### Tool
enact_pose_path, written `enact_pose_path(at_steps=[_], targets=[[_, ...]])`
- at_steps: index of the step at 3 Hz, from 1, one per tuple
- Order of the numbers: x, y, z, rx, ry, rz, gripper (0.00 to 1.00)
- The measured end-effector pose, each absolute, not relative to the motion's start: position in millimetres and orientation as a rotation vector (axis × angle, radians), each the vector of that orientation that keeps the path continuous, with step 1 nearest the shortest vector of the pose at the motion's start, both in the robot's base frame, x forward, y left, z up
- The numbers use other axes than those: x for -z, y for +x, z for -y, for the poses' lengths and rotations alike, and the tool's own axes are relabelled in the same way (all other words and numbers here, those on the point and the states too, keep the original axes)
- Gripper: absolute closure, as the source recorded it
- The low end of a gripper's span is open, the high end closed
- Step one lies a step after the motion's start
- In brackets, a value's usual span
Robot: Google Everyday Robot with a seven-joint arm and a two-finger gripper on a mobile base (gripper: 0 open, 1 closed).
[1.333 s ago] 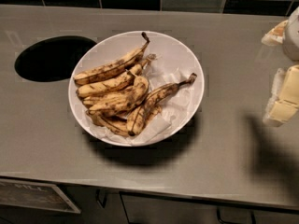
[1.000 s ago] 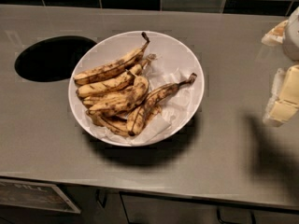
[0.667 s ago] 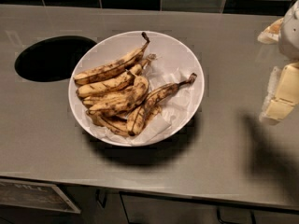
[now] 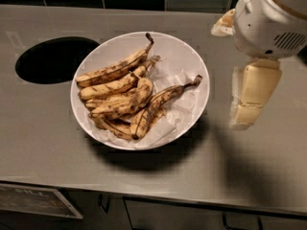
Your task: Pick banana from white bowl
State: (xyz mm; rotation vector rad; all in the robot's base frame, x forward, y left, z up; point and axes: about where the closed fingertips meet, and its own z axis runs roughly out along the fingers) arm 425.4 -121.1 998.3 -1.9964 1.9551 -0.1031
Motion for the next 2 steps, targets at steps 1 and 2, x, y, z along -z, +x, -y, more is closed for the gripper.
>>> enact_pose_path(at_steps=[1,2], targets=[[-1008.1,402.3,59.5,0.066,-2.167,-1.756,0.0],[-1018.8,398.0,54.6,0.093,-2.156,-1.731,0.0]])
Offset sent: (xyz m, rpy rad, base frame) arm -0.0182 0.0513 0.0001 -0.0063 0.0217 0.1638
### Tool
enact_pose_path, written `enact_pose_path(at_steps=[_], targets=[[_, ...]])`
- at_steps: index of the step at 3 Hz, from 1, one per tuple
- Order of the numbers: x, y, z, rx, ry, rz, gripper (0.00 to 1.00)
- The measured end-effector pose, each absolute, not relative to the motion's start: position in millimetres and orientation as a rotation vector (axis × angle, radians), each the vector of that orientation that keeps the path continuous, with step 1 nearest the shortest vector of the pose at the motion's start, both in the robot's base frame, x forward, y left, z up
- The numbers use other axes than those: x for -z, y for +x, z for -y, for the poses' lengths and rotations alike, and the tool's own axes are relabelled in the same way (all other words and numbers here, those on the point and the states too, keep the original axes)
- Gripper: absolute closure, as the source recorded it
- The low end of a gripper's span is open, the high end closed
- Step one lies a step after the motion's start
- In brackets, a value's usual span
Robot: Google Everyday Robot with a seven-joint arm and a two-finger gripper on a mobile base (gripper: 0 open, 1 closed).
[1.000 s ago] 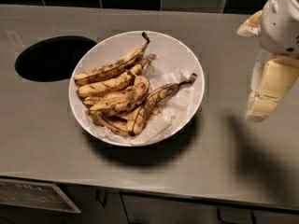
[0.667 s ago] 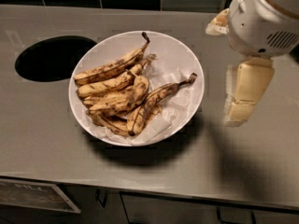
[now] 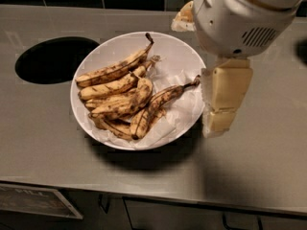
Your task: Pick banana from white bowl
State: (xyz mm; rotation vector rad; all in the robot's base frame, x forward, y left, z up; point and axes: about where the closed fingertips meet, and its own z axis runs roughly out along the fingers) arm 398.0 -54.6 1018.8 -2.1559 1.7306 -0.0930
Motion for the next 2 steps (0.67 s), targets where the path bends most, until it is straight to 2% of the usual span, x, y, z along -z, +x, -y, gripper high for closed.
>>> enact_pose_path(at_steps=[2], targets=[[-1031.2,396.2,11.1,0.1,-2.241,-1.598,0.0]])
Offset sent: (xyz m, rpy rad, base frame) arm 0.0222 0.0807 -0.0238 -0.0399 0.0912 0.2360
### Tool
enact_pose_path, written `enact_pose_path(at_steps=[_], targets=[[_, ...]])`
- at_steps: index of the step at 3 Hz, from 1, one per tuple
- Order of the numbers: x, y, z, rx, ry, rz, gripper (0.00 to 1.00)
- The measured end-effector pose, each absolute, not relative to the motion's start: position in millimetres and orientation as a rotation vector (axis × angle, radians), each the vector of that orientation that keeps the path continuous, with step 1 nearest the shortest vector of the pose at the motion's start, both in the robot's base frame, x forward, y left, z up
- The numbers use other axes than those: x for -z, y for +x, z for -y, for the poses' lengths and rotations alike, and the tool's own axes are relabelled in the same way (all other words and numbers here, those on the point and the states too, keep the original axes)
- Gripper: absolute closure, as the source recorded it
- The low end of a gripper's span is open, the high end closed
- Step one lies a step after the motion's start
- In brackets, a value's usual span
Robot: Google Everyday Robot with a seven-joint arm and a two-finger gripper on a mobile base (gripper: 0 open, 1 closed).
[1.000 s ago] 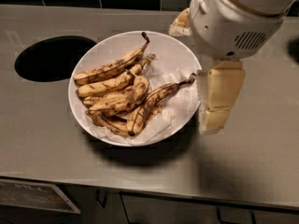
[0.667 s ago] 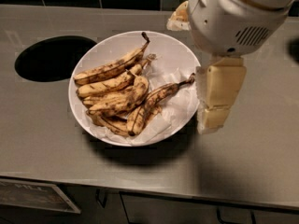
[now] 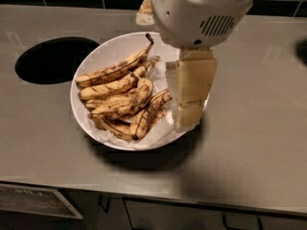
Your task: Pick banana from white bowl
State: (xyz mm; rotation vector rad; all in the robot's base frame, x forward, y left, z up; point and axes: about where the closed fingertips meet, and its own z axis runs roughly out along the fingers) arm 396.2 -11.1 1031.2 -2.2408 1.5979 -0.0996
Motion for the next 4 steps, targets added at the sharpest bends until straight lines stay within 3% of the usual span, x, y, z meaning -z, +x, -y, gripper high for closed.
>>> enact_pose_path(at_steps=[2,4], targets=[[-982.5,428.9,-42.5,-0.089,-2.401,-1.504,0.0],[-930.3,453.6,-47.5,-0.254,-2.436,-1.538,0.0]])
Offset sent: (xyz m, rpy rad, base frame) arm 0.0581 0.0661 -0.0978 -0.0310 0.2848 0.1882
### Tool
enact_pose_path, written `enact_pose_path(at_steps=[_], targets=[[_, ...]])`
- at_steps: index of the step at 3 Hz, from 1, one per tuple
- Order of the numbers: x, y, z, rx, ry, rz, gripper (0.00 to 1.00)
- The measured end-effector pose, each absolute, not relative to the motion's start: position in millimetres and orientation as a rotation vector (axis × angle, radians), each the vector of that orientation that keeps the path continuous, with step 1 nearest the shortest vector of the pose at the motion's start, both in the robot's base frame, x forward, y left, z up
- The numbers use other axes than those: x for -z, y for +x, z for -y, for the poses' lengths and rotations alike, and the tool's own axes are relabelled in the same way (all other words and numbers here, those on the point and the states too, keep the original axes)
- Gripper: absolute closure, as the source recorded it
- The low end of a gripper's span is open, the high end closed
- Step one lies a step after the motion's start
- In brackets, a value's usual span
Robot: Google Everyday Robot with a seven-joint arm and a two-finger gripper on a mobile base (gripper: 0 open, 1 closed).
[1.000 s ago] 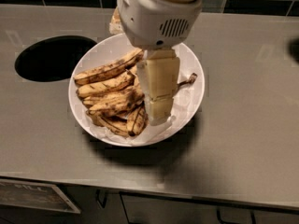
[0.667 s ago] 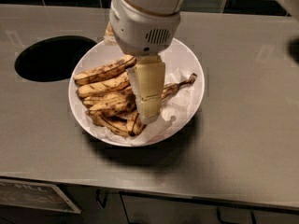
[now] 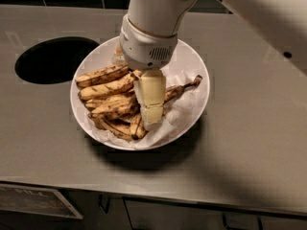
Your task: Pick banana from white bowl
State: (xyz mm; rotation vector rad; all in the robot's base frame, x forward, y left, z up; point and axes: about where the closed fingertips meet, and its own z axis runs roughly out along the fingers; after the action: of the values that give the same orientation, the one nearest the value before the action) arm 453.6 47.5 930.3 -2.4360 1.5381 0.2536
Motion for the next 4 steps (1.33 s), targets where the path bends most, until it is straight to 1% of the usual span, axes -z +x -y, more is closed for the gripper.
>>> enact_pose_path(at_steps=[1,2,3,4], targets=[[-929.8,455.0,-49.2,-0.252,-2.432,-1.534,0.0],[-926.1,458.0,-51.5,-0.243,-2.426,-1.534,0.05],[-925.9,458.0,-51.6,-0.243,-2.426,-1.534,0.0],[-925.8,458.2,-52.1,-0.243,-2.425,-1.534,0.0]])
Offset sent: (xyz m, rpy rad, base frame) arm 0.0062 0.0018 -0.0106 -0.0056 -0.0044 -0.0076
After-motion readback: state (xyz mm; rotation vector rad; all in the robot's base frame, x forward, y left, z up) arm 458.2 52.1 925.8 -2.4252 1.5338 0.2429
